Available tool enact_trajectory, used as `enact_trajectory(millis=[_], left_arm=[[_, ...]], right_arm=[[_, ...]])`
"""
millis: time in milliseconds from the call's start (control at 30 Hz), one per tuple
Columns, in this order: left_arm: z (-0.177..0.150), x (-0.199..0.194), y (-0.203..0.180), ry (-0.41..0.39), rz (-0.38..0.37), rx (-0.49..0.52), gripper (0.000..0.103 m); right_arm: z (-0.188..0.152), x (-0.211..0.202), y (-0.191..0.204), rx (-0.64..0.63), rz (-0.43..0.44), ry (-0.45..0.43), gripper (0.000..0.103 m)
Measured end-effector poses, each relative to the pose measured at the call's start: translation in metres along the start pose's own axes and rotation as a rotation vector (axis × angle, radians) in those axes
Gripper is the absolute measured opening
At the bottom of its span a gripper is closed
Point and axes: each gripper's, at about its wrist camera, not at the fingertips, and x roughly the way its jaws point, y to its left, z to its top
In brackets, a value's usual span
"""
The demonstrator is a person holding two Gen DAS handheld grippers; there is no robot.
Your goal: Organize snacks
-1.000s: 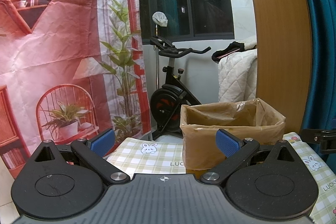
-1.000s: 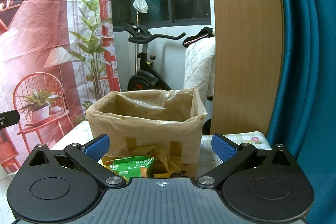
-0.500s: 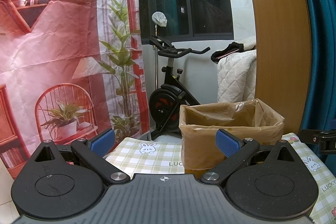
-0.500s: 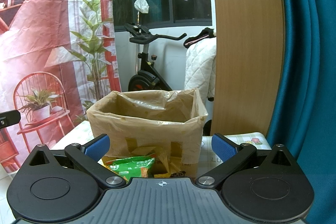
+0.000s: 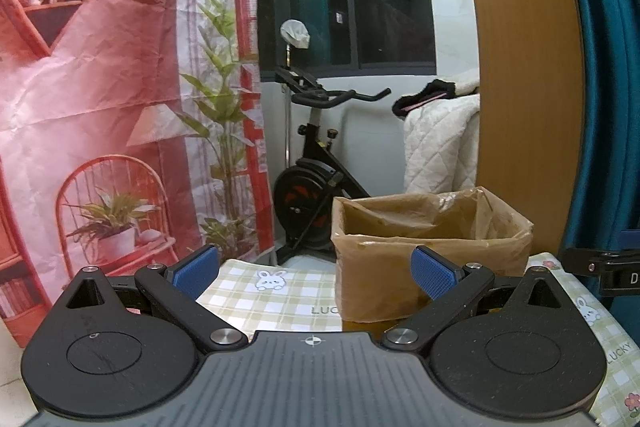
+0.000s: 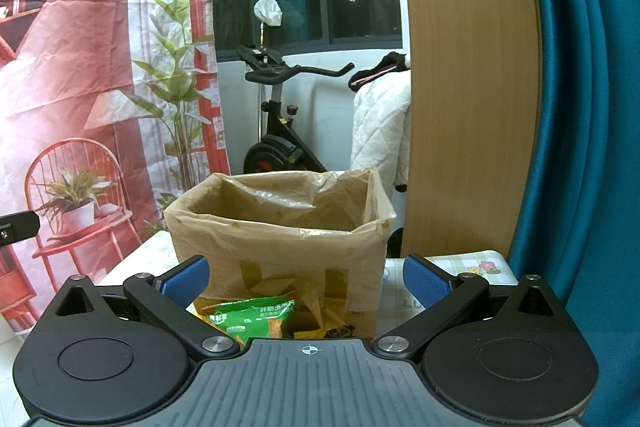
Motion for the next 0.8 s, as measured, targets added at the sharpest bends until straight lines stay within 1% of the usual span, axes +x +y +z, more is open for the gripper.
enact_trajectory(millis=[67,133,233,333,400,433,500,567,700,800], left_arm=[[-0.004,0.002,0.005,-0.01,-0.018,-0.018,0.103],[-0.011,0.003,0.017,-0.045,-0.049,-0.076,0.103],[-0.017,0.005,0.027,-0.073,-0.031,-0.114,0.103],[-0.023,0.016,0.03,-0.036,-0.003,-0.103,0.103],[-0.029,0.023,0.031,-0.016,0.008,-0.091,0.103],[-0.032,0.025,0.032,-0.01,0.015,-0.086,0.103],[-0.04,0.031,0.035,-0.001,0.029,-0.068,0.103],[-0.046,0.035,0.039,0.0,0.027,-0.057,0.103],[-0.06,0.046,0.046,0.029,0.025,-0.055,0.103],[-0.071,0.054,0.05,0.059,0.017,-0.055,0.103]], right_arm=[[-0.006,0.001,0.0,0.015,0.007,-0.014,0.103],[-0.012,0.003,0.0,0.024,0.019,-0.02,0.103],[-0.037,0.018,0.008,0.021,0.05,-0.01,0.103],[-0.051,0.027,0.014,0.026,0.074,0.017,0.103],[-0.062,0.036,0.019,0.034,0.075,0.033,0.103],[-0.068,0.04,0.023,0.029,0.072,0.037,0.103],[-0.081,0.047,0.031,-0.003,0.098,0.06,0.103],[-0.093,0.052,0.04,-0.035,0.143,0.081,0.103],[-0.111,0.063,0.059,-0.115,0.158,0.101,0.103],[-0.124,0.074,0.064,-0.127,0.178,0.154,0.103]])
